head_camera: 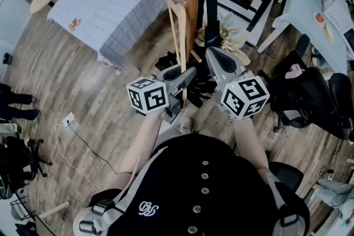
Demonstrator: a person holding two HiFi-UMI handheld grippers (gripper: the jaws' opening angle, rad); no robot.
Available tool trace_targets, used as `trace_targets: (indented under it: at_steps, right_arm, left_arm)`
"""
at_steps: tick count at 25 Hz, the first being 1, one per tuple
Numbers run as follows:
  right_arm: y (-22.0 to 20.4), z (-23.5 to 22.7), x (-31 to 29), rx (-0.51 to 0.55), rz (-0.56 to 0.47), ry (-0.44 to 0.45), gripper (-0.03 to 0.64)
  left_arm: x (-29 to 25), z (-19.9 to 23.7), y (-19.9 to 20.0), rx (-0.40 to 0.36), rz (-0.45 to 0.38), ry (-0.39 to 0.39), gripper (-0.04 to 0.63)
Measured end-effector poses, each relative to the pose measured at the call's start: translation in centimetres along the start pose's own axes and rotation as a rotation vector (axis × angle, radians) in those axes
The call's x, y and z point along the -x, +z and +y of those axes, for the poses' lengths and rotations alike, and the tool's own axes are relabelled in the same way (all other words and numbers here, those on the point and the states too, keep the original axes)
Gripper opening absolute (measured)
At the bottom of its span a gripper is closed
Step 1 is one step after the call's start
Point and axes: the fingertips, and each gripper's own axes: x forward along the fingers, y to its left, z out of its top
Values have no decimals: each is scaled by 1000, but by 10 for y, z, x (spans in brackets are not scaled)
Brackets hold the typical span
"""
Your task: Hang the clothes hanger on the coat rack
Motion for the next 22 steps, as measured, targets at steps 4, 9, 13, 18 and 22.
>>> trace_targets:
  at_steps: [4,9,13,18,22]
  right_arm:
    - [-1,-6,1,-3,2,-9,2]
    - [-5,-7,1,-7,11,-12,2]
    - [-7,-8,1,-6,15,-14,2]
    - [-10,-8,-1,-7,24,-16,2]
    - [-9,-8,-3,-12,27,-16,2]
  left_arm:
    - [-5,5,-4,11,10,-8,129]
    - [-5,11,-8,33,13,-5,130]
    - [-5,15,-11,36,22,-4,129]
    - [-8,13,-20,34,42,-23,129]
    - [-11,11,-19,32,39,-33,130]
